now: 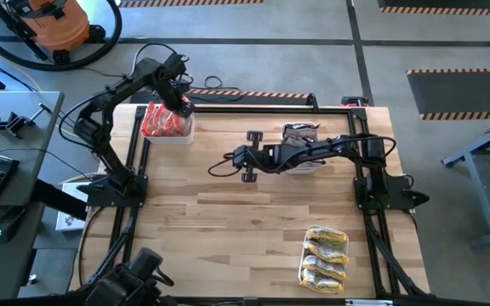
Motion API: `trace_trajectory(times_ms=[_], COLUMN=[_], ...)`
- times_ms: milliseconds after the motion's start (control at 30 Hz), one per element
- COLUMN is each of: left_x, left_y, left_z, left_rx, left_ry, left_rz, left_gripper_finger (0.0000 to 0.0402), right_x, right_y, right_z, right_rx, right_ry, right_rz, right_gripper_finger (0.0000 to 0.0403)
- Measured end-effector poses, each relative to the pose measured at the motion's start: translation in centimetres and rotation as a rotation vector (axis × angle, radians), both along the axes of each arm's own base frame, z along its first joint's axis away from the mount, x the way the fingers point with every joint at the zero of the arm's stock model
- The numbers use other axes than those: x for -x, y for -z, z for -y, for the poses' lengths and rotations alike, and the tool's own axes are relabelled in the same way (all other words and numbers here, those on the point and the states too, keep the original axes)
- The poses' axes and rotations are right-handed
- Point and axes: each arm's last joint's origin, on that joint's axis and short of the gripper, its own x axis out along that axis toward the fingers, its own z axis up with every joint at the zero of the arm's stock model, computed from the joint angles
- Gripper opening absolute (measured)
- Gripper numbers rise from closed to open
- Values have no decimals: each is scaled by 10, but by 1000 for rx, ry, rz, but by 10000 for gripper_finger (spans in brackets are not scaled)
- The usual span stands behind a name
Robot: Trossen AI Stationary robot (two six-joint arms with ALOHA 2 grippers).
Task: Sort Maruchan noodles
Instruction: Put the orange noodle pack into the top left white bin
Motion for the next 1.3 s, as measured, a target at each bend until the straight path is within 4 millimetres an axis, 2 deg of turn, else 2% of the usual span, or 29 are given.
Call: trace_trajectory(times_ms=[200,333,433,600,733,867,1300], left_x=[4,5,5,7,7,10,-1], left_y=[25,28,19,-11,-17,-10,25], left_z=[6,7,8,10,10,5,-5], left_rx=[49,57,54,49,50,96,261], left_ry=[2,14,21,41,27,5,13], left_rz=[-19,-27,-42,-45,-40,-55,-86], left_gripper_finger=[7,7,7,7,7,7,7], right_x=[0,-1,-1,-2,-3,-4,-4], right_y=[0,-1,-1,-2,-3,-3,-3], right_z=[0,0,0,0,0,2,2], right_rx=[4,11,11,18,28,22,26], right_ry=[-4,-12,-12,-19,-30,-31,-42], right_rz=[-2,1,1,15,25,28,26], right_gripper_finger=[0,0,0,0,0,0,0])
